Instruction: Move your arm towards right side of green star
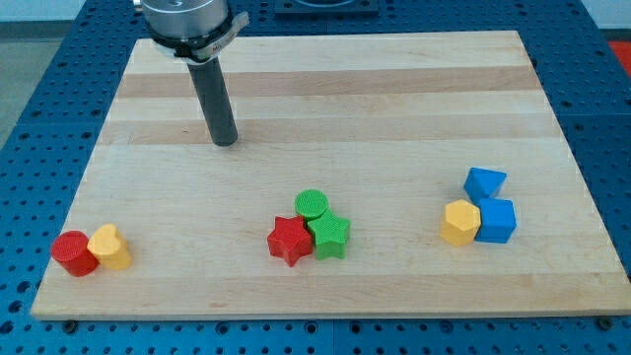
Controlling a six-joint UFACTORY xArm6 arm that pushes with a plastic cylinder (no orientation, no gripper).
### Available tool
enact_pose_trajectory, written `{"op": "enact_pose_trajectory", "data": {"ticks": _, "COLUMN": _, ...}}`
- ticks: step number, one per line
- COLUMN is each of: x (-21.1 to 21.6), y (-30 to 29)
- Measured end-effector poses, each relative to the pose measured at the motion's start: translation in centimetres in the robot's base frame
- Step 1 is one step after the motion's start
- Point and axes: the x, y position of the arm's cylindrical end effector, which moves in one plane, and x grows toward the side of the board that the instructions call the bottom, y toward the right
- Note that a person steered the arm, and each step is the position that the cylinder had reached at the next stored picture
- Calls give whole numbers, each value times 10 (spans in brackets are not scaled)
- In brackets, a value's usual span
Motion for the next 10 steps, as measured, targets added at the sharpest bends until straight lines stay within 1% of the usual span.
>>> {"op": "enact_pose_trajectory", "data": {"ticks": 1, "x": -6, "y": 0}}
{"op": "enact_pose_trajectory", "data": {"ticks": 2, "x": -13, "y": 21}}
{"op": "enact_pose_trajectory", "data": {"ticks": 3, "x": -13, "y": 89}}
{"op": "enact_pose_trajectory", "data": {"ticks": 4, "x": 8, "y": 144}}
{"op": "enact_pose_trajectory", "data": {"ticks": 5, "x": 69, "y": 144}}
{"op": "enact_pose_trajectory", "data": {"ticks": 6, "x": 72, "y": 144}}
{"op": "enact_pose_trajectory", "data": {"ticks": 7, "x": 64, "y": 147}}
{"op": "enact_pose_trajectory", "data": {"ticks": 8, "x": 82, "y": 199}}
{"op": "enact_pose_trajectory", "data": {"ticks": 9, "x": 86, "y": 202}}
{"op": "enact_pose_trajectory", "data": {"ticks": 10, "x": 104, "y": 194}}
